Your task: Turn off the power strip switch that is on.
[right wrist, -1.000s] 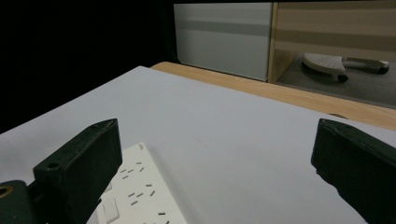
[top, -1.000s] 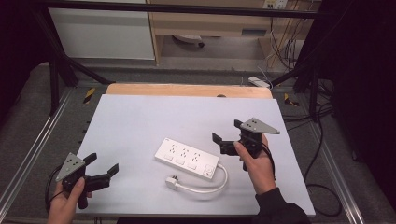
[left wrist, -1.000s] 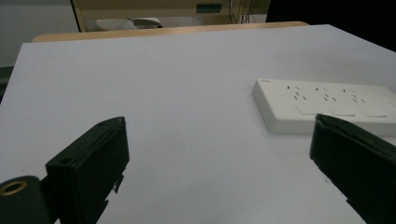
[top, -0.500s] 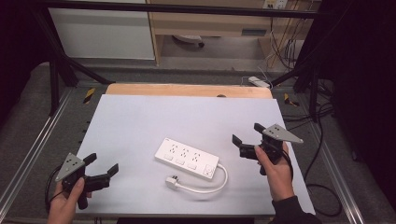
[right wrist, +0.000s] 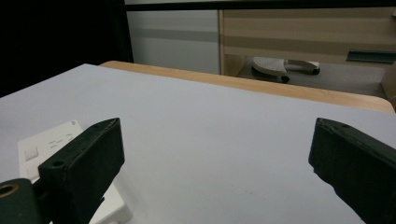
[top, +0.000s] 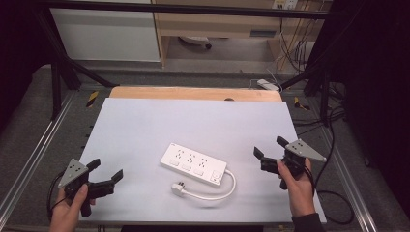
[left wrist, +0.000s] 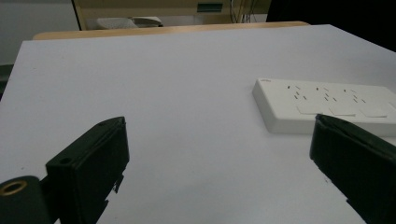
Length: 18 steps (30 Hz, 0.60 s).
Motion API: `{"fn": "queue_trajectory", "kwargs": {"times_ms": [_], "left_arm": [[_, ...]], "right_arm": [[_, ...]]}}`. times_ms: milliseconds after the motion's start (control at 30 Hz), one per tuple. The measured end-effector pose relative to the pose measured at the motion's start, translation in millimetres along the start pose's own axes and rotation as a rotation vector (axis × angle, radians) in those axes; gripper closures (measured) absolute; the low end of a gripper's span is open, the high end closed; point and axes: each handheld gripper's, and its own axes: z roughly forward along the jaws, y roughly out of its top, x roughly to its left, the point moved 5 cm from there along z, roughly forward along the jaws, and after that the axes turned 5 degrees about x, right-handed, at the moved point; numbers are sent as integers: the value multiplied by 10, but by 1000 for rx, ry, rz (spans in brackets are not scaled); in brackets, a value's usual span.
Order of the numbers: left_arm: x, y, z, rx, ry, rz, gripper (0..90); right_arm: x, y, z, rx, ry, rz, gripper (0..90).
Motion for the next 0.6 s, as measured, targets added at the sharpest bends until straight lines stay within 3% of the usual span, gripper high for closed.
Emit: {"fn": "queue_trajectory", "kwargs": {"times_ms": [367, 600], "left_arm": [[5, -7, 5, 5, 1, -2, 46], [-1, -7, 7, 6, -4, -1, 46]], "right_arm": [[-119, -252, 33, 39, -14, 12, 38], [-98, -443, 131, 91, -1, 20, 36]]}}
